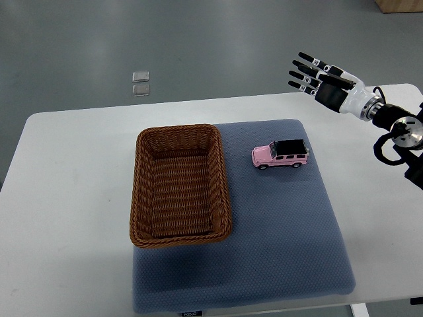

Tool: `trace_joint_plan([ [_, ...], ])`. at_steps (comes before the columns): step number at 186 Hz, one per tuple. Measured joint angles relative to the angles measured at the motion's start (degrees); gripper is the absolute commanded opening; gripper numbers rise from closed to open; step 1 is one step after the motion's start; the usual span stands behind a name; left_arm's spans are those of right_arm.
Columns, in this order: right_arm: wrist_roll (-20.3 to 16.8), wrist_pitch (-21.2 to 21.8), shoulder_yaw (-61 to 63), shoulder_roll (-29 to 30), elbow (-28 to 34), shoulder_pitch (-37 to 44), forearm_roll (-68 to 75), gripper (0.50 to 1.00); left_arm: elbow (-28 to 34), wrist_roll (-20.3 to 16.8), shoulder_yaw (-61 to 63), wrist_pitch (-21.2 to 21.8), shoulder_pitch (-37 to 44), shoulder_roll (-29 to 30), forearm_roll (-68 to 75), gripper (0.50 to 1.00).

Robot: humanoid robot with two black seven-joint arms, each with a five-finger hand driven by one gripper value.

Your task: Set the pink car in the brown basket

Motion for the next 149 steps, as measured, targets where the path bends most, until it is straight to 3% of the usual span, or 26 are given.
trace_joint_plan([
  [149,0.25,0.00,-0.55,-0.98,0.00,0.50,-0.39,0.913,-0.08,0.06,0.12,-0.09,0.00,0.00,-0.02,1.000],
])
